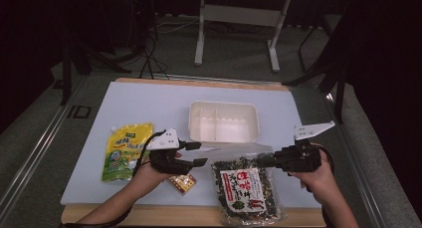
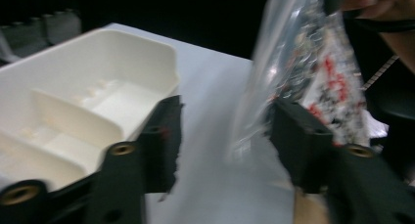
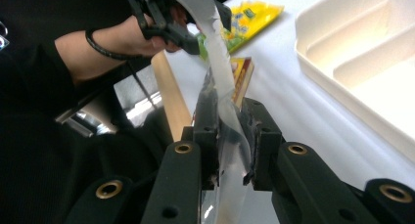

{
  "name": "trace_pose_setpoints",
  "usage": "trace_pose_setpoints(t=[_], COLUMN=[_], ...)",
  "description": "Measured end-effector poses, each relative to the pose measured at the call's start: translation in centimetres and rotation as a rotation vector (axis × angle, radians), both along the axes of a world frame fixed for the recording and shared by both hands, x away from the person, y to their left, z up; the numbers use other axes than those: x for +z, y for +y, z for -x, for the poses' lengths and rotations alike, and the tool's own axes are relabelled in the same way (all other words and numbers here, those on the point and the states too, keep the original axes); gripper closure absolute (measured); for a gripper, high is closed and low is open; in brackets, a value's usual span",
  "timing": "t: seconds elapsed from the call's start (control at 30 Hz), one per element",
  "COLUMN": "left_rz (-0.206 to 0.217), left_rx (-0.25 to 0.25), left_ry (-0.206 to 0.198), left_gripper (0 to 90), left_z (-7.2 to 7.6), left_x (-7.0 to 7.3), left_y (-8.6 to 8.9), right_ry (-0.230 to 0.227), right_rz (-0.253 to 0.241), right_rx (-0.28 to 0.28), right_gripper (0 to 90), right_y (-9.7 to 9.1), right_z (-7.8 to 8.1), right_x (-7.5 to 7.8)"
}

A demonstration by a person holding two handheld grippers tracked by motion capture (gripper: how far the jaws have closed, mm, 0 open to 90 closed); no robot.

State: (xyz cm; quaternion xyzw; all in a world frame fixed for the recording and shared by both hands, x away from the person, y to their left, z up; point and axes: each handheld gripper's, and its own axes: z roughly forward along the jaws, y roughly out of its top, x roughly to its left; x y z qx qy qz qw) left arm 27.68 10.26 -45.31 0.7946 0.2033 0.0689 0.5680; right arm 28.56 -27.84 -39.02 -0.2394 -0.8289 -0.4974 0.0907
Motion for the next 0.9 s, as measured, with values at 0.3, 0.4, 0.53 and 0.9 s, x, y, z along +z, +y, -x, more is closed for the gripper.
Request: trace_pose_setpoints(t=[0.3, 0.4, 0.53, 0.9], left_rz=[0.011, 0.004, 0.025, 0.028], left_rx=[0.036, 0.076, 0.119, 0.18], left_ry=[0.006, 0.002, -0.003, 0.036], left_gripper=[12.7, 8.4, 3.0, 3.0], left_z=[0.8, 1.1, 1.3, 2.0], left_x=[0.1, -0.2, -0.7, -2.7], left_y=[1.2, 1.3, 1.8, 3.1], right_ry=[-0.082, -0.128, -0.19, -0.411], right_rz=[-0.06, -0.059, -0.063, -0.013], right_rx=[-0.088, -0.134, -0.221, -0.452], right_gripper=[78.8, 78.7, 78.7, 78.6], right_y=[-0.6, -0.6, -0.6, 0.4], right_z=[0.1, 0.1, -0.3, -2.1], right_x=[3.0, 4.0, 5.3, 8.1])
